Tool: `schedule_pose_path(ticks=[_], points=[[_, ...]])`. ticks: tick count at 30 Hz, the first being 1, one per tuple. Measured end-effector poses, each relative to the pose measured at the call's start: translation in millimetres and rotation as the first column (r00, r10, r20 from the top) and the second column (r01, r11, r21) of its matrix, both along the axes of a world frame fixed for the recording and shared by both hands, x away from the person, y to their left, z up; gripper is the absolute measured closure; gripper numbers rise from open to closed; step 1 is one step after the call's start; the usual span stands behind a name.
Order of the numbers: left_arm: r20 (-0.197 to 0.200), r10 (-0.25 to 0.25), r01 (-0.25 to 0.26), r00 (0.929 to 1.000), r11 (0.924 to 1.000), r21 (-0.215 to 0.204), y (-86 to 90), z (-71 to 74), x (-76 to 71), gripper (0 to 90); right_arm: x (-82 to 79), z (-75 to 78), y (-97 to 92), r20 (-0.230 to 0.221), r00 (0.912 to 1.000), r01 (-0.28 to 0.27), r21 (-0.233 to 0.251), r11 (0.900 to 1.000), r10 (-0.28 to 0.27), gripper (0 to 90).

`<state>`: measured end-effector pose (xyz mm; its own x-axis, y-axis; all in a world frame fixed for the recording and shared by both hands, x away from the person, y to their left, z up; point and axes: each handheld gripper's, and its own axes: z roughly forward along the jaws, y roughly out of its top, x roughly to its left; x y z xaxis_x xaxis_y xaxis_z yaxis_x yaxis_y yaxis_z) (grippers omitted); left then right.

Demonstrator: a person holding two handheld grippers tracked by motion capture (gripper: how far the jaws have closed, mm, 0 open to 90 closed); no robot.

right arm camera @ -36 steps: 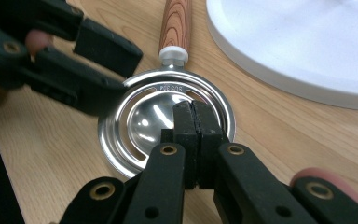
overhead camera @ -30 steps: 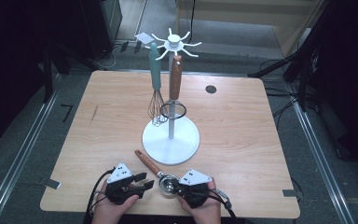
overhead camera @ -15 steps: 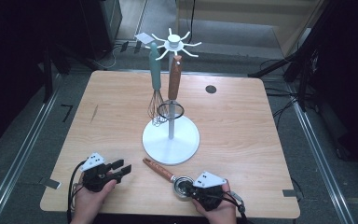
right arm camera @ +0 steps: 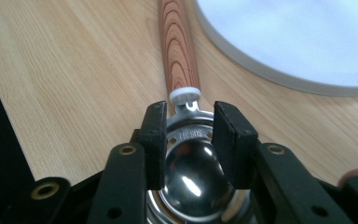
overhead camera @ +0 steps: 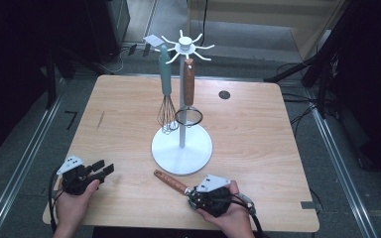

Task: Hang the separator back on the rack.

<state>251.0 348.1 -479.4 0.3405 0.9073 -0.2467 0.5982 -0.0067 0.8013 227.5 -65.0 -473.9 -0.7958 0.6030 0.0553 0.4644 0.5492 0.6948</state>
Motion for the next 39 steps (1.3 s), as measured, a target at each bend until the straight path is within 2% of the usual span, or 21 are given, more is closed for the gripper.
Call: schedule_pose_path(ticks=[4,6,8,13,18,21,24,28,32,36,39], points=[[0.003,0.026,-0.026,0.9997,0.9996,-0.009,10.8,-1.0,1.4,51.3,10.8,2.2,13.0,-0.056,0.9981,-0.028,-0.045,0.9986,0.026,64.5],[-0.002,0.026,-0.026,0.9997,0.9996,-0.005,12.2,-2.0,2.2,51.2,15.7,3.3,18.1,-0.075,0.9967,-0.037,-0.065,0.9972,0.032,63.2],[-0.011,0.022,-0.022,0.9997,0.9996,-0.018,11.8,-3.6,3.5,51.2,19.8,5.2,22.3,-0.104,0.9940,-0.040,-0.077,0.9962,0.032,61.8],[-0.020,0.013,-0.014,0.9997,0.9998,-0.016,10.1,-5.6,4.6,51.0,29.7,8.8,32.4,-0.109,0.9939,-0.033,-0.126,0.9915,0.019,62.6],[-0.026,0.010,-0.011,0.9996,0.9998,-0.019,10.3,-7.0,5.7,51.0,36.0,8.3,42.6,-0.147,0.9887,-0.056,-0.167,0.9844,0.031,64.4],[-0.029,0.008,-0.009,0.9996,0.9998,-0.019,10.2,-7.1,5.9,51.0,36.6,6.5,51.1,-0.165,0.9857,-0.070,-0.209,0.9755,0.036,66.1],[-0.029,0.006,-0.007,0.9996,0.9997,-0.023,10.4,-7.3,5.9,51.0,36.0,5.7,56.5,-0.151,0.9883,-0.057,-0.239,0.9692,0.021,67.5],[-0.030,0.009,-0.010,0.9995,0.9996,-0.025,10.4,-7.4,6.0,51.1,37.2,6.8,60.4,-0.172,0.9848,-0.070,-0.268,0.9609,0.023,68.4],[-0.032,0.007,-0.008,0.9995,0.9997,-0.021,10.2,-7.4,6.2,51.1,36.9,8.6,65.6,-0.176,0.9843,-0.064,-0.311,0.9481,0.009,68.3],[-0.032,0.006,-0.007,0.9995,0.9997,-0.024,10.4,-7.6,6.3,51.1,36.9,8.9,66.3,-0.183,0.9831,-0.048,-0.309,0.9498,-0.010,70.1],[-0.032,0.008,-0.009,0.9994,0.9996,-0.028,10.5,-7.7,6.4,51.0,34.1,8.5,66.1,-0.163,0.9866,-0.053,-0.310,0.9492,0.002,70.9]])
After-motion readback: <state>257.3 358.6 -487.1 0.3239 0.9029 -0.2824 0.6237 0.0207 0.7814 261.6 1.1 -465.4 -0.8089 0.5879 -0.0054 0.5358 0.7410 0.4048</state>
